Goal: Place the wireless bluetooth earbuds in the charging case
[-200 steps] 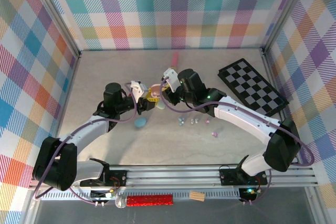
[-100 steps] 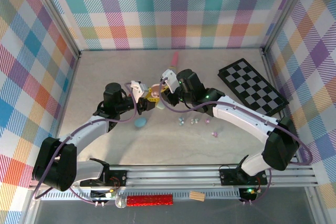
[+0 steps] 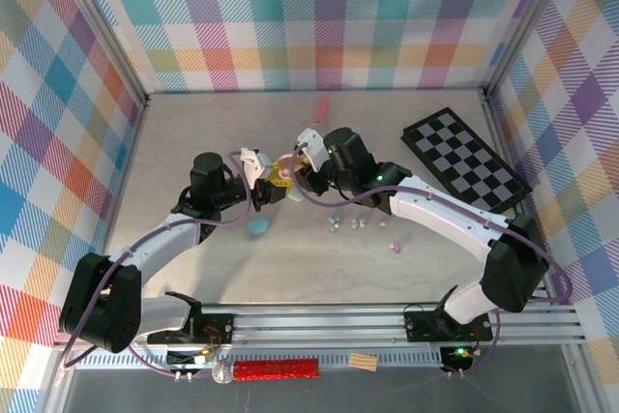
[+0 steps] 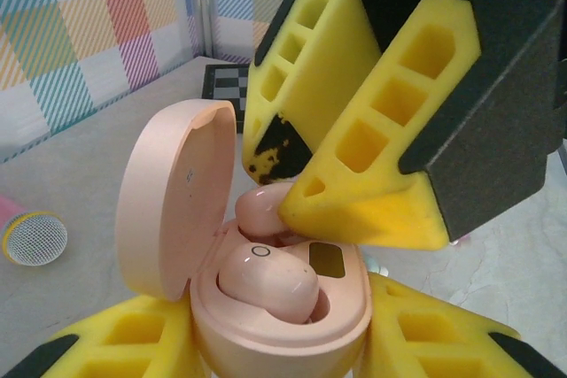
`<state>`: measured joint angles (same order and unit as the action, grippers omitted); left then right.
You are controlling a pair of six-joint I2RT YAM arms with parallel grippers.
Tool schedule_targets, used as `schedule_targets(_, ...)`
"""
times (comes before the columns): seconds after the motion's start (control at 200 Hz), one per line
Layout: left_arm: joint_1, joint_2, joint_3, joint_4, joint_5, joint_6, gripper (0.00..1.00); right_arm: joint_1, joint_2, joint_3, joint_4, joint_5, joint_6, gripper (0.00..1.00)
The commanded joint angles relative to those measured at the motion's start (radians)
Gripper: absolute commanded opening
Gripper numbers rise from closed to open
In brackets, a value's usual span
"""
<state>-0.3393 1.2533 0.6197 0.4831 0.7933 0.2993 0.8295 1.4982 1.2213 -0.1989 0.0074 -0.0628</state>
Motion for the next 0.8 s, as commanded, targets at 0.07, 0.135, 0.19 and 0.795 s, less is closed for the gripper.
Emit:
schedule_targets(0.07, -0.010, -0.020, 0.023, 0.066, 0.015, -0.012, 0.37, -0.003, -0.033, 0.017, 0.015, -0.015, 0.018, 0.39)
schedule_targets(0.135, -0.009, -0.021, 0.023, 0.068, 0.014, -0.011, 0.37, -0.004, -0.049, 0.007, 0.024, -0.008, 0.030, 0.41)
schedule_targets(0.19, -0.009, -0.020, 0.021, 0.069, 0.015, -0.011, 0.37, -0.004, -0.068, -0.006, 0.038, 0.000, 0.042, 0.43)
schedule_targets(0.795, -0.010, -0.029, 0.005, 0.096, 0.098, 0.041, 0.38, -0.119, 0.017, 0.216, -0.162, -0.190, 0.279, 0.59)
